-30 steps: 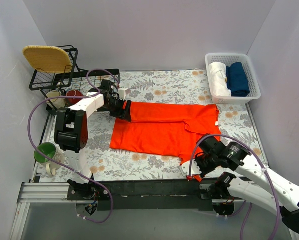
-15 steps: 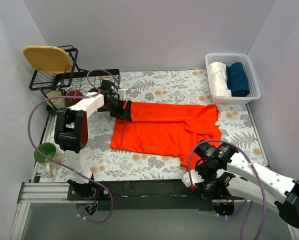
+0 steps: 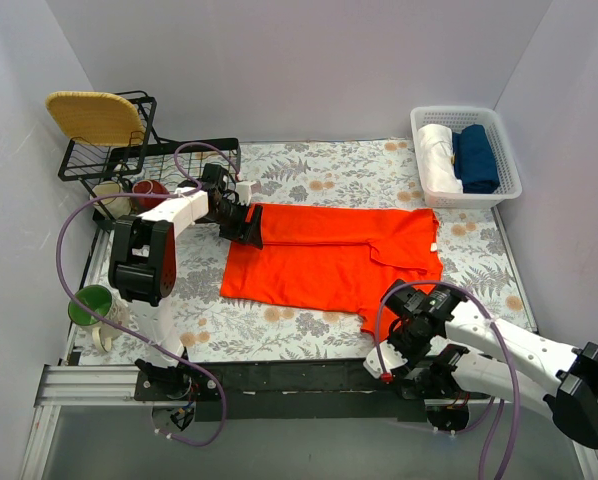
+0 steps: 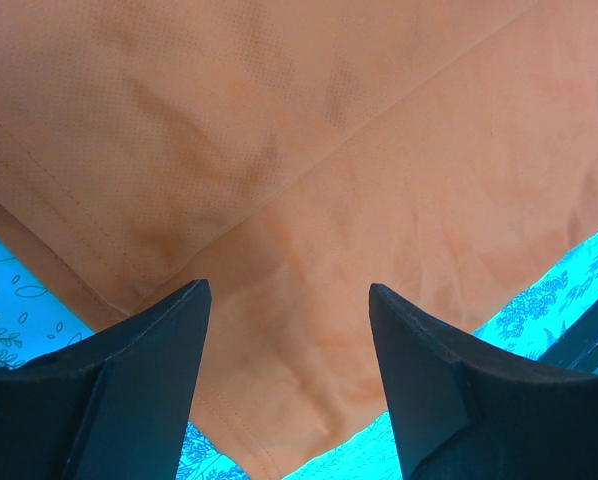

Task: Roll the t-shirts
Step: Fold the T-shirt at the center of the board.

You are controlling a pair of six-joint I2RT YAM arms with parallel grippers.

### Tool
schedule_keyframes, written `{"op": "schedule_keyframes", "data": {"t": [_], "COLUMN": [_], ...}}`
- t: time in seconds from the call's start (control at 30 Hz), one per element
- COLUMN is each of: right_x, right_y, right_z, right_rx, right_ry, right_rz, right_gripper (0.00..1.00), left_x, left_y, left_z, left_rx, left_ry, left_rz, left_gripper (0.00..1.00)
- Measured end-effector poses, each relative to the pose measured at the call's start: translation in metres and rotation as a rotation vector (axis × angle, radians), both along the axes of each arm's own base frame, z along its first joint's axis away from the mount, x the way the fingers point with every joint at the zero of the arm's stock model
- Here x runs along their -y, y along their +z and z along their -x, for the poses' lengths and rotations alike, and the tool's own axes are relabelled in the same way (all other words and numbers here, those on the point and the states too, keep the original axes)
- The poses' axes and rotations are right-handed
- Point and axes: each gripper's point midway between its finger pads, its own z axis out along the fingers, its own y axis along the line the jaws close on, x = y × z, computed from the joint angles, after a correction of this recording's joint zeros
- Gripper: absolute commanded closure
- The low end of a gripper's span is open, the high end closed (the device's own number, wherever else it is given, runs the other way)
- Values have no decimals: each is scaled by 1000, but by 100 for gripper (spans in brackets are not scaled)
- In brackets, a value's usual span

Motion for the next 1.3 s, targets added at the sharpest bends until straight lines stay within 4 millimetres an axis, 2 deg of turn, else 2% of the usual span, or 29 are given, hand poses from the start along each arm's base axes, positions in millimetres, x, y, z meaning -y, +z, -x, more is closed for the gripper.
{"op": "schedule_keyframes", "data": {"t": [0.2, 0.4, 0.67, 0.9, 1.07, 1.2, 1.3], "right_x": [0, 3, 6, 3, 0, -3, -10], "right_y": [-4, -9, -12, -16, -16, -16, -12], "right_z": [0, 1, 0, -6, -10, -15, -28], "right_rx": [-3, -60, -50, 25, 75, 117, 183], "right_ry": [12, -38, -70, -87, -103, -113, -128], "right_rz": [12, 126, 181, 106, 52, 17, -32], "right_gripper": [55, 54, 54, 77, 85, 99, 99], "left_x": [-2, -4, -3, -4, -5, -8, -12], "left_y": [-1, -13, -12, -10, -9, -7, -3], "left_z": [-1, -5, -5, -6, -5, -6, -10], "left_rx": [-2, -20, -19, -18, -20, -25, -26], "left_ry": [7, 11, 8, 4, 2, 7, 19], "left_rz": [-1, -1, 17, 34, 40, 38, 34], "left_gripper": [36, 36, 37, 37, 37, 37, 37]}}
